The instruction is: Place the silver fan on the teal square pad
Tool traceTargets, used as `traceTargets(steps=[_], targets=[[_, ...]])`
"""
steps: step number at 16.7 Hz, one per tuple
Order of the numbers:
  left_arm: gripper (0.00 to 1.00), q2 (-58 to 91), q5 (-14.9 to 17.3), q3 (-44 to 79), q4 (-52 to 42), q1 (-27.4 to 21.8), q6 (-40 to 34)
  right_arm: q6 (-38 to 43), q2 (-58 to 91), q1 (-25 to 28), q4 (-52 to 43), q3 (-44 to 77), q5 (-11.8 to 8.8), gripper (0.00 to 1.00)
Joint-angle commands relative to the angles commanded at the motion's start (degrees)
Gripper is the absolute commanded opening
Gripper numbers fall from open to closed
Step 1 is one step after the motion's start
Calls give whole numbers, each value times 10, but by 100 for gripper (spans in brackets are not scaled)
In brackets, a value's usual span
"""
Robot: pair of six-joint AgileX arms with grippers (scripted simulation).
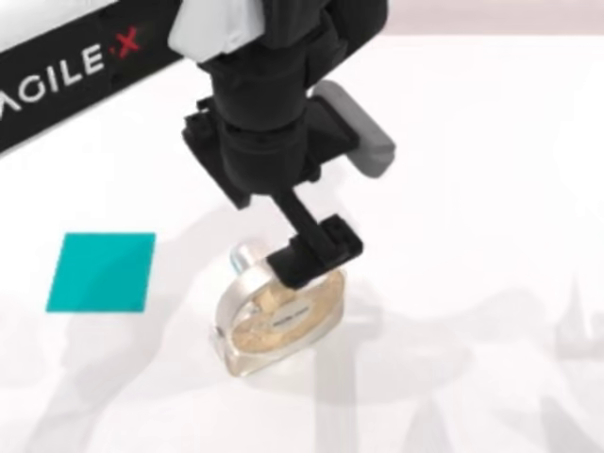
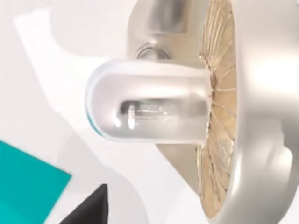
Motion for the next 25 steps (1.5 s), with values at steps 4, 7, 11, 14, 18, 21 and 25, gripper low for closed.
traceTargets(steps=[4,7,11,14,18,21,25], targets=[[100,-2,0,-70,67,0,0,0,0,0,0,0,0,100],[100,-3,0,-107,103,0,0,0,0,0,0,0,0,100],[100,-3,0,-108,104,0,0,0,0,0,0,0,0,100],[77,-3,0,-108,104,0,0,0,0,0,0,0,0,100],[47,-3,0,-108,104,0,0,0,0,0,0,0,0,100],[25,-3,0,-108,104,0,0,0,0,0,0,0,0,100],[0,-3,0,-108,104,0,0,0,0,0,0,0,0,100]])
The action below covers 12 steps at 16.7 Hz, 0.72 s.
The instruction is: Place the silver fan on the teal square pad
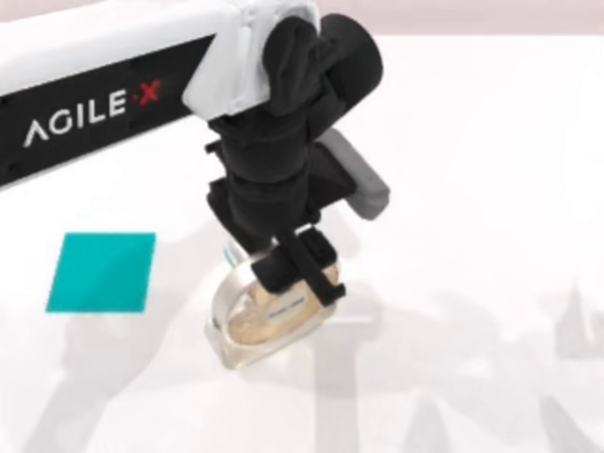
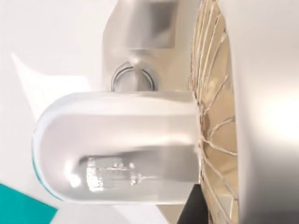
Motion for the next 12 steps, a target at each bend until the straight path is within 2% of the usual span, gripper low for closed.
traceTargets(steps=[9,12], targets=[[0,0,0,2,-2,0,1,0,0,0,0,0,0,100],[0,3,0,42,-40,4,0,0,0,0,0,0,0,100]])
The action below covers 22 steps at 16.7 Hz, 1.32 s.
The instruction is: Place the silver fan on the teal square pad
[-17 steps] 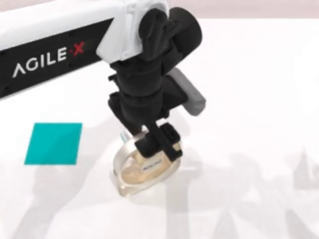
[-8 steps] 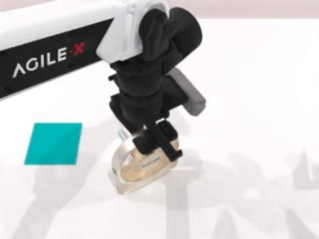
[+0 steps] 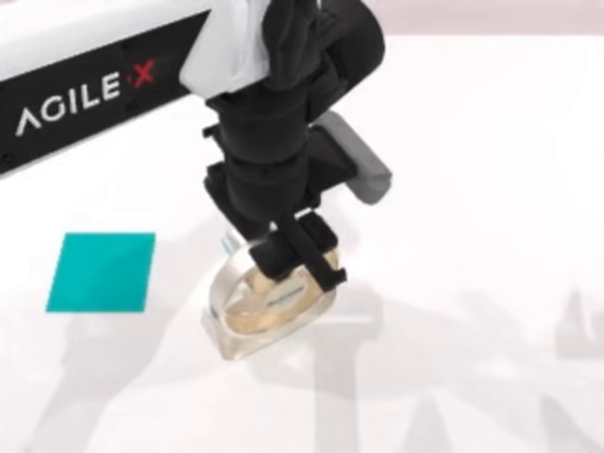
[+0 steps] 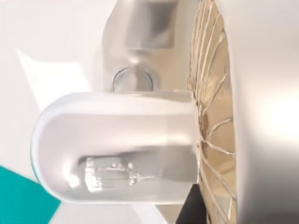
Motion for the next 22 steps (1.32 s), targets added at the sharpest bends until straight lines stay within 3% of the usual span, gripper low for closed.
traceTargets(steps=[5,12,16,22], targets=[[0,1,0,77,-74,7,0,0,0,0,0,0,0,100],[0,0,0,71,-74,14,20,0,0,0,0,0,0,100],[0,-5,1,54,-73,70,129,0,0,0,0,0,0,100],[0,-35,5,10,-56,201,397,0,0,0,0,0,0,100]])
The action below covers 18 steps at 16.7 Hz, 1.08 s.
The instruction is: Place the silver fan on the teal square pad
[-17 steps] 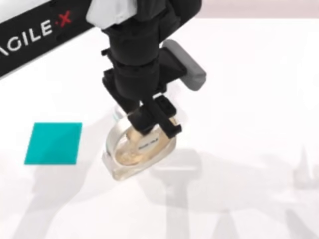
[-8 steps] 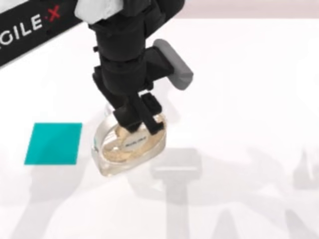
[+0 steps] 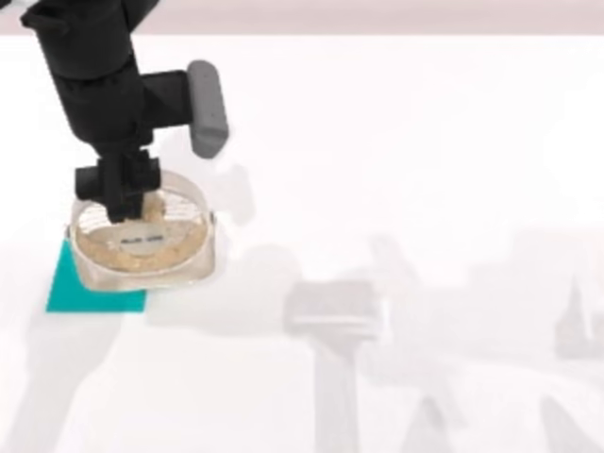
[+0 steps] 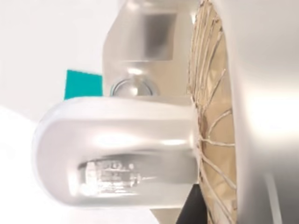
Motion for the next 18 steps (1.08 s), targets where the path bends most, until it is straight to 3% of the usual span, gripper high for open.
traceTargets(steps=[4,7,14,18], targets=[[0,-24,2,-35,15,84,160,0,0,0,0,0,0,100],[0,-37,4,-53,23,126,227,0,0,0,0,0,0,100],[0,-37,3,-58,26,133,242,0,0,0,0,0,0,100],[0,-34,4,-100,74,135,241,0,0,0,0,0,0,100]])
